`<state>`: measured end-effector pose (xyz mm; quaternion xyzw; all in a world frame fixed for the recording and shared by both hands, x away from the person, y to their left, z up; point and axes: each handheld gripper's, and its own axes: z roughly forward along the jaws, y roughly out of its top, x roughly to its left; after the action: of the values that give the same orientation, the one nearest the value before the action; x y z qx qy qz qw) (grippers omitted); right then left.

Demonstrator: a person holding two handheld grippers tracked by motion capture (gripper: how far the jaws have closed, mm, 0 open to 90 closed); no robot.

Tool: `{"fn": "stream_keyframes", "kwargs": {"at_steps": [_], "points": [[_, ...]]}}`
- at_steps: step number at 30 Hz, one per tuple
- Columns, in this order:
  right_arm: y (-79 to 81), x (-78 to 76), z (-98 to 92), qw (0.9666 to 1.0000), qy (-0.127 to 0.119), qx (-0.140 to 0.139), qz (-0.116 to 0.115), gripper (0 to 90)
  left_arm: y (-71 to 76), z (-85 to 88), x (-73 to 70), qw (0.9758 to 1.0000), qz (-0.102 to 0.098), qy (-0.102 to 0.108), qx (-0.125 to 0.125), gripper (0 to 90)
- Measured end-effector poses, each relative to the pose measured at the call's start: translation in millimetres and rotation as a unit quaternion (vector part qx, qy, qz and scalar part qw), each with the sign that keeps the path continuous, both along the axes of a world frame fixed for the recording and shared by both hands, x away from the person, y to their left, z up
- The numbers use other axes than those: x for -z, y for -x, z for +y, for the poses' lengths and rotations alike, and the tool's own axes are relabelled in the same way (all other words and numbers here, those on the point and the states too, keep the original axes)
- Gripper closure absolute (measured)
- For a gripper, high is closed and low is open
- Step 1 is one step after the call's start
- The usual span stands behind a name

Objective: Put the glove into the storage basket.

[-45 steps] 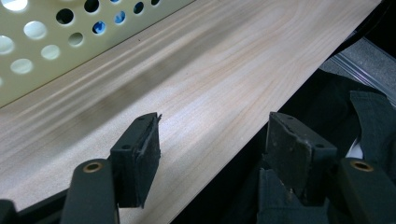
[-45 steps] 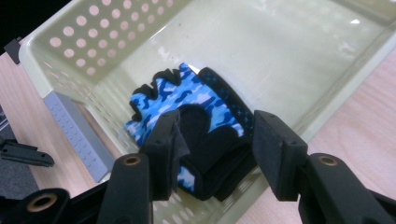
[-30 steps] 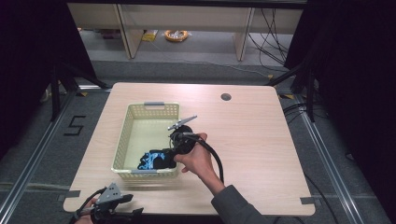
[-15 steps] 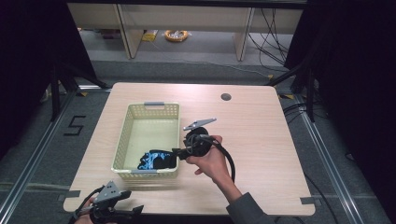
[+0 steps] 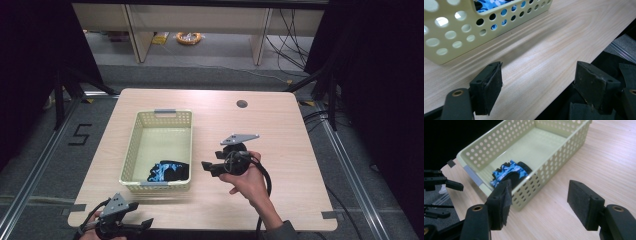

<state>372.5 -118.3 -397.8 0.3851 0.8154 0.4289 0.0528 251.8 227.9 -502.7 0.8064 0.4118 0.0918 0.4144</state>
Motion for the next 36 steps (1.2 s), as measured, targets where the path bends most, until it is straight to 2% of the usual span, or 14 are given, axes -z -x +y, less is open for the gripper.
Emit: {"fn": "stream_keyframes", "kwargs": {"at_steps": [3,4,5,8,11,13,17,19,20,28,31,34,35,36], "points": [[4.1,2.9,-9.2,0.9999,0.003,0.006,-0.01,36.6,-0.8,1.5,-0.1,1.0,-0.007,-0.004,0.004,21.4],[6.9,3.8,-10.9,0.9999,-0.001,0.011,-0.003,36.3,-1.0,2.8,-0.6,0.9999,-0.007,-0.011,0.008,21.2],[7.4,6.0,-13.6,0.9999,-0.005,0.007,-0.009,36.2,-0.7,0.9,0.4,1.0,-0.008,0.002,-0.002,21.1],[11.3,11.5,-21.1,0.9998,-0.01,0.009,-0.016,35.6,-1.2,2.5,0.3,1.0,-0.002,-0.003,-0.002,20.9],[18.4,17.6,-26.7,0.9994,-0.027,0.023,-0.007,35.6,-1.8,3.3,1.7,0.9999,-0.005,0.004,-0.012,20.8],[19.4,22.3,-32.0,0.9992,-0.028,0.019,-0.021,35.6,-2.7,4.3,2.2,0.9998,-0.012,0.007,-0.013,20.7],[23.9,33.2,-39.7,0.9992,-0.036,0.02,-0.003,35.6,-3.9,7.4,1.5,0.9999,0.005,0.0,-0.012,20.6],[26.1,38.4,-45.5,0.9987,-0.039,0.031,-0.001,35.6,-4.5,8.6,1.2,0.9999,-0.003,-0.012,-0.006,20.6],[25.6,40.8,-49.0,0.9988,-0.04,0.027,0.002,35.6,-3.5,6.4,1.7,0.9999,-0.003,0.004,-0.01,20.6],[37.5,59.1,-70.0,0.9983,-0.042,0.04,0.008,34.4,-3.2,5.0,3.2,0.9999,-0.006,0.003,-0.011,20.5],[42.1,64.6,-77.2,0.9984,-0.042,0.038,0.008,34.2,-3.9,7.1,2.6,0.9998,-0.007,-0.017,-0.001,20.5],[46.9,68.0,-82.3,0.9984,-0.037,0.042,0.003,33.4,-2.9,4.3,3.6,0.9999,-0.008,-0.001,-0.008,20.5],[50.9,67.3,-81.4,0.9975,-0.043,0.053,0.02,33.2,-2.9,4.3,3.4,0.9999,-0.008,-0.001,-0.008,20.5],[53.2,67.8,-82.6,0.9973,-0.045,0.055,0.021,32.5,-2.8,4.3,3.4,0.9999,-0.009,-0.001,-0.008,20.5]]}}
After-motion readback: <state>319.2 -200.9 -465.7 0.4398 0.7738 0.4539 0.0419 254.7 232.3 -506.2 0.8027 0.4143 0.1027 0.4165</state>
